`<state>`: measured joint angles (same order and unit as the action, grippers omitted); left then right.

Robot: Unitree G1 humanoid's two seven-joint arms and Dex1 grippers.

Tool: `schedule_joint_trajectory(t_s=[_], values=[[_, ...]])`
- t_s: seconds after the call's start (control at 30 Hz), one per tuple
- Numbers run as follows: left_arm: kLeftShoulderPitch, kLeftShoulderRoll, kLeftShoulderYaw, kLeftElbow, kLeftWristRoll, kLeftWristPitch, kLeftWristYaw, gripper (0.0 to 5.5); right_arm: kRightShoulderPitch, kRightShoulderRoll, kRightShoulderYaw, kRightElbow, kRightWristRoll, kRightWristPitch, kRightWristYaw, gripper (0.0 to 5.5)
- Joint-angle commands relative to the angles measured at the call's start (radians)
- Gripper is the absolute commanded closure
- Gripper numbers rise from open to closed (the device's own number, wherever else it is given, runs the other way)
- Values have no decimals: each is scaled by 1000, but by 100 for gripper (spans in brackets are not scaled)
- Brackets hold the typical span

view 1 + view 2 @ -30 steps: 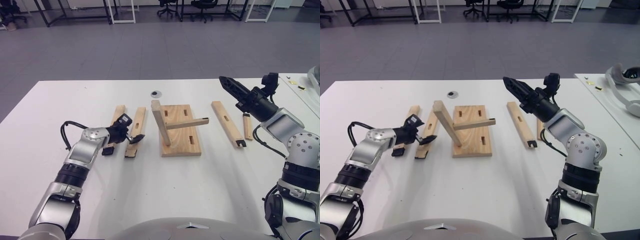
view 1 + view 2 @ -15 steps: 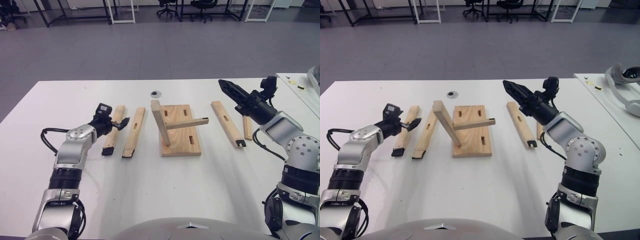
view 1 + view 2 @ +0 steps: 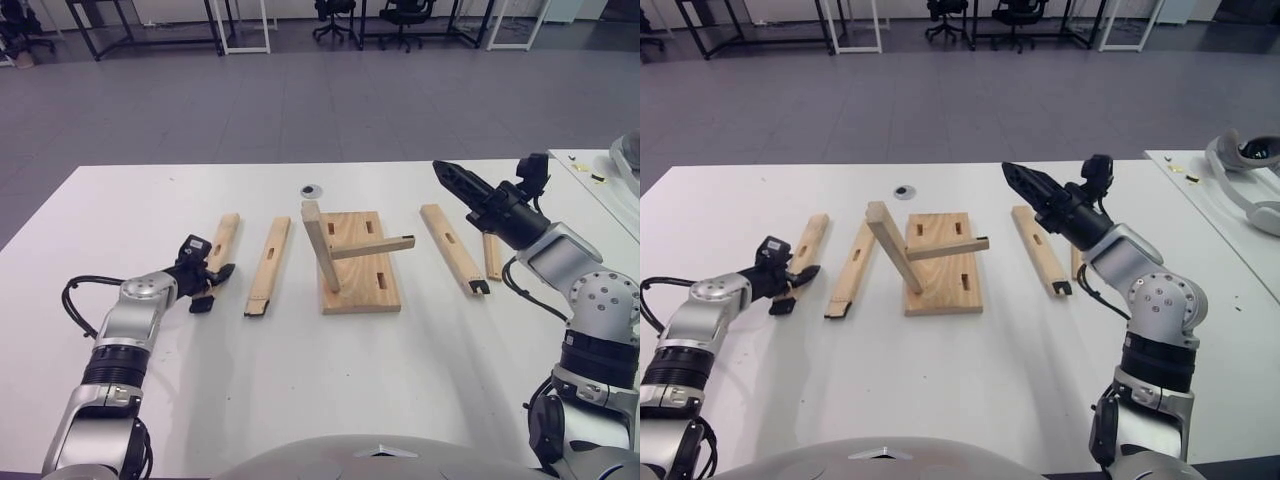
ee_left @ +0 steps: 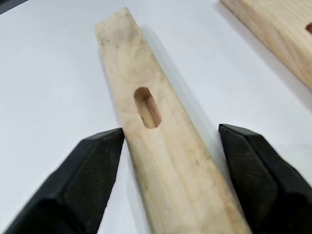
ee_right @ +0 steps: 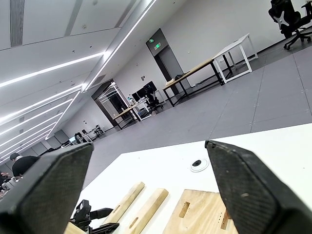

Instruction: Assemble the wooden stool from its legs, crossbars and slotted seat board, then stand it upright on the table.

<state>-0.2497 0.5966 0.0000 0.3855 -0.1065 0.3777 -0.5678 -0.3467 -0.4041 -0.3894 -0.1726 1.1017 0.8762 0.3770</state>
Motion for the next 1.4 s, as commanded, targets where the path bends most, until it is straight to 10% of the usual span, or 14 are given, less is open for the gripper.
schedule_joint_trajectory(t_s=[0.03, 0.3, 0.6, 1.0, 1.4], values=[[37, 15, -41, 110, 52, -13, -28, 246, -5, 3, 4, 4, -10, -14, -8, 124], [-27, 72, -107, 258, 105, -229, -157, 338, -14, 15, 2, 25, -29, -39, -44, 124], [-425, 12, 89, 315, -81, -398, -116, 340, -136, 5, -38, 128, -58, -84, -127, 124], [-561, -119, 109, -418, -894, 521, -382, 342, -388, -41, 16, 34, 229, 47, 78, 56], [-535, -105, 52, -421, -875, 594, -416, 342, -345, -89, 65, 43, 307, 137, 237, 31]])
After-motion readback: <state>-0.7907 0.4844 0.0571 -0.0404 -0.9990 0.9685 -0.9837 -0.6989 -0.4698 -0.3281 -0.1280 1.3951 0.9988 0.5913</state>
